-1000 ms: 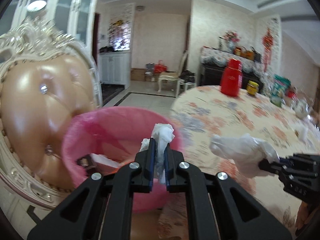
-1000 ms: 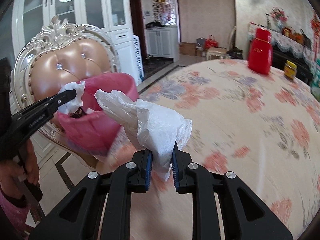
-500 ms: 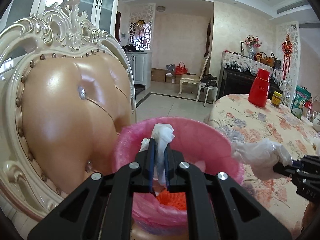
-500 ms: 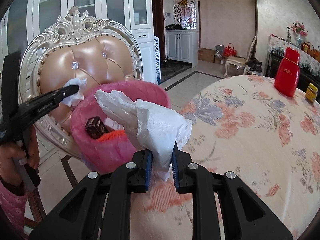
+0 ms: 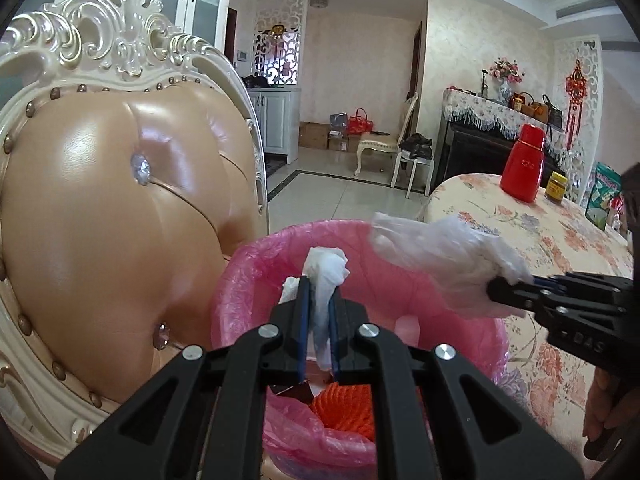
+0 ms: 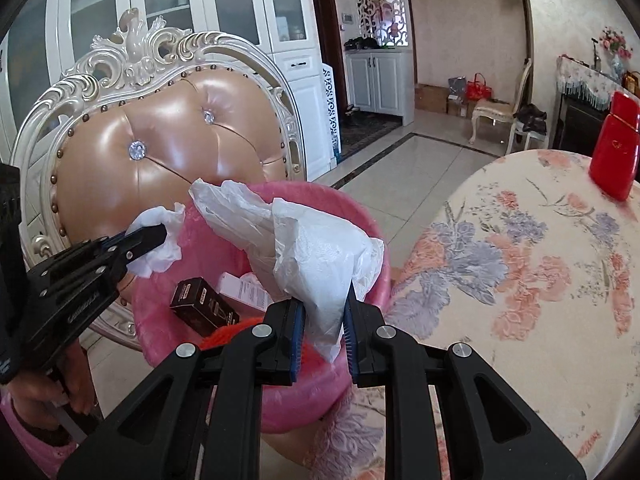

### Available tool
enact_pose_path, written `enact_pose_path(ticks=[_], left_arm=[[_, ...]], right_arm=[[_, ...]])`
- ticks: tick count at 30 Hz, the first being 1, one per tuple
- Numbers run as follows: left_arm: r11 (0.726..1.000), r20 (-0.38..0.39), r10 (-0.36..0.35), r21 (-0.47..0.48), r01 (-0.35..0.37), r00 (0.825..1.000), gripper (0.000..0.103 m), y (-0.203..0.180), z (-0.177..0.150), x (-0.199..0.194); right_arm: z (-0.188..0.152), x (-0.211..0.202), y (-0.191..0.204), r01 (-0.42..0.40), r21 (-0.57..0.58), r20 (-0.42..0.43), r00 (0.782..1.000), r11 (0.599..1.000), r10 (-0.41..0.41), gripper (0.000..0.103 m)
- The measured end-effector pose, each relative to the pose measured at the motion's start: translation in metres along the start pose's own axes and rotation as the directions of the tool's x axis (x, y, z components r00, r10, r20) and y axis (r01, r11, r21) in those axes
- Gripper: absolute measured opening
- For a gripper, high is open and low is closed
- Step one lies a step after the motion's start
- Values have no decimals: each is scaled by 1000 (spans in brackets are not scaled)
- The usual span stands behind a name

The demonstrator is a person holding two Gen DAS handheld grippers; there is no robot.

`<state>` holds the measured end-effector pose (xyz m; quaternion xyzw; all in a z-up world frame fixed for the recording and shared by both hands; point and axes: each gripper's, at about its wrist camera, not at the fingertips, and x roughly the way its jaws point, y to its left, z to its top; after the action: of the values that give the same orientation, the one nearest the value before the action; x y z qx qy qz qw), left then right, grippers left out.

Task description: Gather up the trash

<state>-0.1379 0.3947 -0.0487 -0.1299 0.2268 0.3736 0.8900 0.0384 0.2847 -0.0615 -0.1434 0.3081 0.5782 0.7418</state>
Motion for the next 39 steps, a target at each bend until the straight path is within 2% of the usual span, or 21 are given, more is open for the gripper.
enact_pose_path(ticks=[6,13,16,18,20,26,29,30,39], left_arm=[[1000,-27,6,-23,-6,1000,12,-3,-1,9],[999,-31,21,-27,-22,999,14,-7,0,10],[999,-36,39,-33,-40,999,26,-7,-1,10],[998,-28,53,-39,-54,998,43,-4,-2,6],[996,-12,76,-45,-76,997,55,-3,-2,2],[992,11,113,-61,-112,994,77,-1,0,-7],[988,30,142,-62,-140,989,94,-4,1,-16],[987,38,150,-62,-148,988,98,-4,1,-19],[969,55,235,-87,-230,970,98,-11,3,-53]], right_arm=[[7,10,-2,-39,19,-8,999,999,39,20],[6,20,2,-53,-29,-13,999,998,53,21],[6,23,4,-48,-56,-15,999,997,47,27],[5,23,3,-31,-66,-14,999,997,30,45],[4,19,-1,-32,-55,3,999,998,32,57],[6,6,-12,-31,-30,32,999,999,32,57],[5,-2,-14,-27,-24,45,999,999,28,58],[5,-5,-15,-26,-22,48,998,999,27,62],[7,-63,-22,23,-45,151,988,999,-16,85]])
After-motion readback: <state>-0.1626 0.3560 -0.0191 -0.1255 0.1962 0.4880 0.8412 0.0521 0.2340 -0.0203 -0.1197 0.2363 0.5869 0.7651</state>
